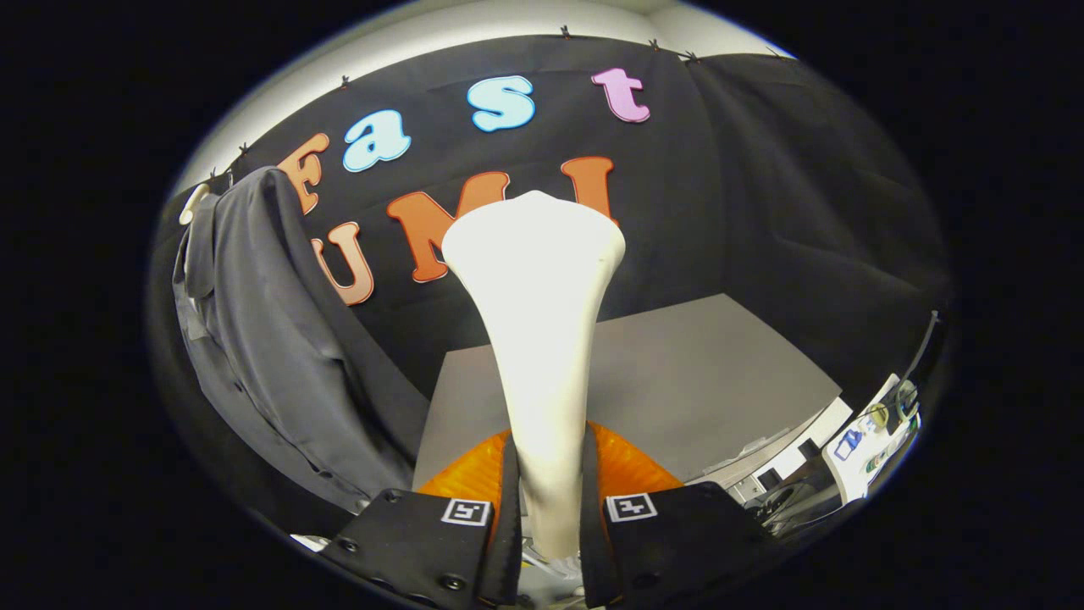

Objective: Iron the clothes twice with a garment steamer, once on the left side and once on the right side.

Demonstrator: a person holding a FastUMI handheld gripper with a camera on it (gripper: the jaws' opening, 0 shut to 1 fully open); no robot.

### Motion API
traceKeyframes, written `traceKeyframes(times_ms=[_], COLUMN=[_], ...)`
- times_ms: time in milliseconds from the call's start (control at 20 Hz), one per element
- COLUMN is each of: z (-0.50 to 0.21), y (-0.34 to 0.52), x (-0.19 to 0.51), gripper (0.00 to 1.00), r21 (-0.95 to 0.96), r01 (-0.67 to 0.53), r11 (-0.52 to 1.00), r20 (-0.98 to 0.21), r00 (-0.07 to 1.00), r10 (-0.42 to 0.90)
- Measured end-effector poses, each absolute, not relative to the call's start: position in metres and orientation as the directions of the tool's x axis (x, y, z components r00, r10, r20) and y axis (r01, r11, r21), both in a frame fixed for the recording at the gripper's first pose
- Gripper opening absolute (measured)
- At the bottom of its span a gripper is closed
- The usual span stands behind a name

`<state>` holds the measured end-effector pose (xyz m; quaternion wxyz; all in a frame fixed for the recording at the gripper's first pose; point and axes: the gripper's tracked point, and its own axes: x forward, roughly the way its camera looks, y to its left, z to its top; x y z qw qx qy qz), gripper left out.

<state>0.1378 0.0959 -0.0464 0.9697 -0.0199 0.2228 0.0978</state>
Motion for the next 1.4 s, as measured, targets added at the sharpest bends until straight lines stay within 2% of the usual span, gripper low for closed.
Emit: traceKeyframes(times_ms=[650, 1050, 1400], z=[-0.025, -0.018, -0.045], y=[0.258, 0.329, 0.351], x=[0.030, 0.011, 0.024], gripper=[0.36, 0.36, 0.36], r21=[-0.015, -0.042, -0.057], r01=[-0.297, -0.361, -0.357], r11=[0.955, 0.932, 0.933], r20=[-0.339, -0.331, -0.376], r00=[0.900, 0.885, 0.873], r10=[0.274, 0.328, 0.311])
